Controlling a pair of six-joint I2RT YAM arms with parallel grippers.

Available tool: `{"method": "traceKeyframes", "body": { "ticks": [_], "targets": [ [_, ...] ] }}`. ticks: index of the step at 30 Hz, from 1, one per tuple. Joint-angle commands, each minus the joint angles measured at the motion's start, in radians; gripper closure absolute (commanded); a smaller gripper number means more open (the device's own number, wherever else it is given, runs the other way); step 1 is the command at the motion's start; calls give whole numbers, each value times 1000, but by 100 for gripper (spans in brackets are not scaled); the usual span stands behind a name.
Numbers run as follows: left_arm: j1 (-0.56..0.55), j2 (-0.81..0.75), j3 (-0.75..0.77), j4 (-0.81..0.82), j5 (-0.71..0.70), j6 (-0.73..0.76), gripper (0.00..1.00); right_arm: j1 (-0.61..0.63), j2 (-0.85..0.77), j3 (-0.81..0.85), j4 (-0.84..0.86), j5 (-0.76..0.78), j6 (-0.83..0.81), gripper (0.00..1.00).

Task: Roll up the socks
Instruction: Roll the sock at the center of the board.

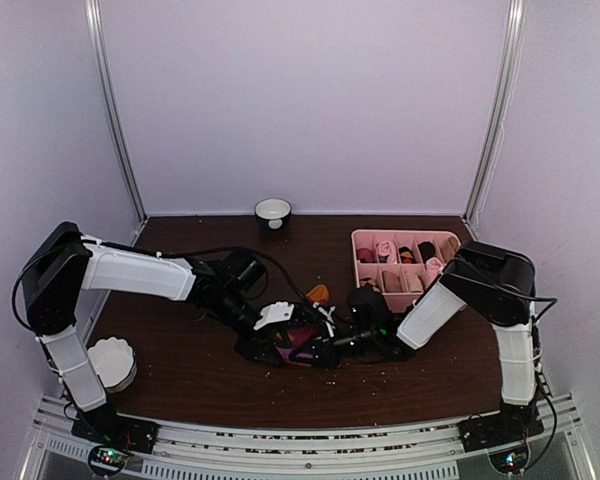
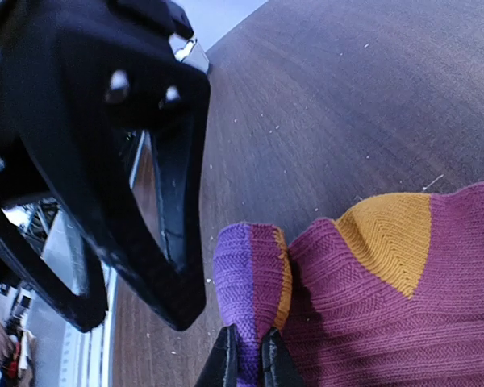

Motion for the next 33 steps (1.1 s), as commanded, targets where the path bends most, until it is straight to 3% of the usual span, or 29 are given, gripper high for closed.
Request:
{"method": "traceKeyframes", "body": {
  "ticks": [1, 8, 19, 27, 29, 33],
  "targets": [
    [5, 41, 14, -17, -46, 77, 49, -42, 175, -86, -209, 48, 160, 100],
    [5, 82, 12, 60, -152, 59, 53, -43, 188, -100, -216, 28, 152, 100],
    [6, 46, 25, -18, -94, 58, 51, -43, 154, -33, -534, 117, -70, 100],
    [7, 117, 33, 21, -117, 17, 61, -40, 141, -43, -513, 132, -52, 100],
    [7, 115, 30, 68, -167, -13, 59, -40, 139, -44, -511, 130, -54, 100],
    [5, 105, 58, 55, -137, -13, 58, -40, 144, -43, -511, 123, -54, 100]
  ]
}}
